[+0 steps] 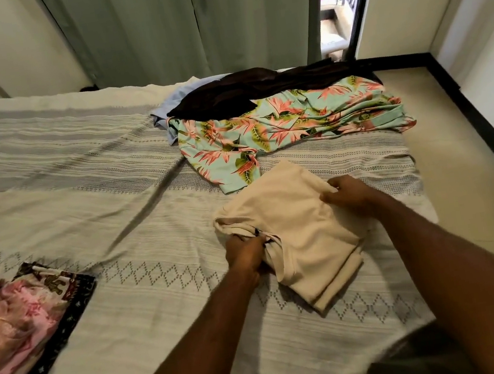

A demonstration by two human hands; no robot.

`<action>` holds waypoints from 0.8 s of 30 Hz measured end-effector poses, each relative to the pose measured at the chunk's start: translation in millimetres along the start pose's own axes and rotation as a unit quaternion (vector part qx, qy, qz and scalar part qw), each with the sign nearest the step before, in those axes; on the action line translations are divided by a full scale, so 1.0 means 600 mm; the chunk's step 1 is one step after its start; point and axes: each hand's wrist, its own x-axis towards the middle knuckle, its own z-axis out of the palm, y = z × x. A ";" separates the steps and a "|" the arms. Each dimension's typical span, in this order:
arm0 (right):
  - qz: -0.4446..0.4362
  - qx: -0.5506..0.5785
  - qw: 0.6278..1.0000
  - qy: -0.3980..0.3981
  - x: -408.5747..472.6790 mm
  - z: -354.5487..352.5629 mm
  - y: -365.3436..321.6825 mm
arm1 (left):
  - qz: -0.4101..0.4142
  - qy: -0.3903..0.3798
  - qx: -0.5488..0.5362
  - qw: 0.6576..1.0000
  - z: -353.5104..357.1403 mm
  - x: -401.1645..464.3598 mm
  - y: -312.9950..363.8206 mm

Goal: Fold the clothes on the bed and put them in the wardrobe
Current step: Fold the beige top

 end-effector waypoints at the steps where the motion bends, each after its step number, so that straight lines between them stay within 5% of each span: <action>1: 0.014 0.065 0.998 -0.012 -0.012 -0.007 0.002 | 0.024 0.009 0.015 1.000 -0.009 -0.003 0.012; 4: 0.072 0.243 0.964 -0.083 -0.058 -0.018 -0.006 | 0.094 0.018 0.016 0.995 -0.047 -0.085 0.109; 9: 0.117 0.230 0.950 -0.177 -0.117 0.043 -0.024 | 0.022 -0.040 0.111 0.993 -0.148 -0.135 0.199; 16: 0.151 0.243 0.958 0.001 -0.122 0.103 -0.051 | 0.000 -0.061 0.281 0.958 -0.213 -0.198 0.158; 20: 0.137 0.267 0.953 -0.045 -0.129 0.114 -0.064 | 0.020 -0.142 0.283 0.948 -0.211 -0.212 0.121; 24: 0.150 0.310 0.934 -0.094 -0.141 0.133 -0.067 | 0.027 -0.102 0.171 0.980 -0.240 -0.211 0.115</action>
